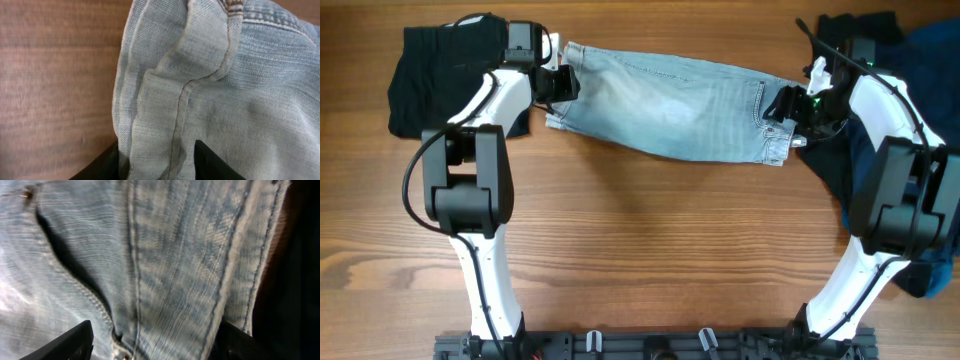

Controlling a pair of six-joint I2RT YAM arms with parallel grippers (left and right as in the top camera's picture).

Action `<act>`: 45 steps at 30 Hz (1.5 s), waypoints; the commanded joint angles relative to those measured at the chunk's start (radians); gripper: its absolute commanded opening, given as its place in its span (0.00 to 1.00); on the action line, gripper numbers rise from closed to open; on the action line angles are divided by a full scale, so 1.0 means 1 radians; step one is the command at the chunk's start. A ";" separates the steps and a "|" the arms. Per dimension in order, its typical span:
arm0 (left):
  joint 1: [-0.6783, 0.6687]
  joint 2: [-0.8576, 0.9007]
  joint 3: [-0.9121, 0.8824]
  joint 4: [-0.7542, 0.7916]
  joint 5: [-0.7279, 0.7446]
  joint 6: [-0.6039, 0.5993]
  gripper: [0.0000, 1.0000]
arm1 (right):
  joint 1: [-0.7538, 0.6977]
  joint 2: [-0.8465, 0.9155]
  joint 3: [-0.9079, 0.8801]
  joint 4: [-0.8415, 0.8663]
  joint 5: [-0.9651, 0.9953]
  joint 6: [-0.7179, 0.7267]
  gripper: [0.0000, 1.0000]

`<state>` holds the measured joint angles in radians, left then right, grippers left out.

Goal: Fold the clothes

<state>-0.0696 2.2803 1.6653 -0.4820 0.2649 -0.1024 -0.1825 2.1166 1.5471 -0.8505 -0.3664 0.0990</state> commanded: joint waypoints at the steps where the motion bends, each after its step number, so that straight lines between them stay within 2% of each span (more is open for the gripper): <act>1: 0.040 -0.031 -0.029 -0.081 0.020 -0.006 0.45 | 0.004 0.035 -0.004 -0.003 -0.028 -0.017 0.79; 7: 0.136 -0.060 -0.029 -0.206 0.000 -0.010 0.41 | 0.004 0.035 -0.004 0.008 -0.027 -0.019 0.79; 10: 0.154 -0.073 -0.029 -0.230 0.008 -0.009 0.43 | 0.004 0.035 -0.004 0.021 -0.027 -0.019 0.79; 13: 0.152 -0.125 -0.029 -0.237 0.009 -0.006 0.51 | 0.004 0.035 -0.004 0.022 -0.027 -0.021 0.80; 17: 0.133 -0.188 -0.029 -0.203 0.138 0.071 0.51 | 0.004 0.035 -0.004 0.021 -0.027 -0.020 0.81; 20: 0.112 -0.169 -0.029 -0.172 0.158 0.077 0.47 | 0.004 0.035 -0.004 0.021 -0.027 -0.020 0.81; 23: 0.094 -0.140 -0.029 -0.145 0.212 0.127 0.46 | 0.004 0.035 -0.004 0.021 -0.027 -0.020 0.81; 29: 0.058 -0.101 -0.029 -0.080 0.218 0.151 0.47 | 0.004 0.035 -0.004 0.018 -0.028 -0.021 0.81; 35: 0.023 -0.069 -0.029 -0.055 0.217 0.154 0.43 | 0.004 0.035 -0.004 0.016 -0.028 -0.020 0.80; 38: 0.019 -0.052 -0.029 -0.052 0.217 0.171 0.34 | 0.004 0.035 -0.004 0.011 -0.027 -0.020 0.80; 40: 0.019 -0.022 -0.029 -0.052 0.206 0.170 0.19 | 0.004 0.035 -0.004 0.004 -0.028 -0.017 0.80; 45: 0.018 0.036 -0.029 -0.060 0.192 0.166 0.13 | 0.002 0.011 -0.003 -0.002 -0.028 0.008 0.84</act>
<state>-0.0505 2.2730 1.6379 -0.5373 0.4652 0.0517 -0.1825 2.1273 1.5471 -0.8406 -0.3729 0.1001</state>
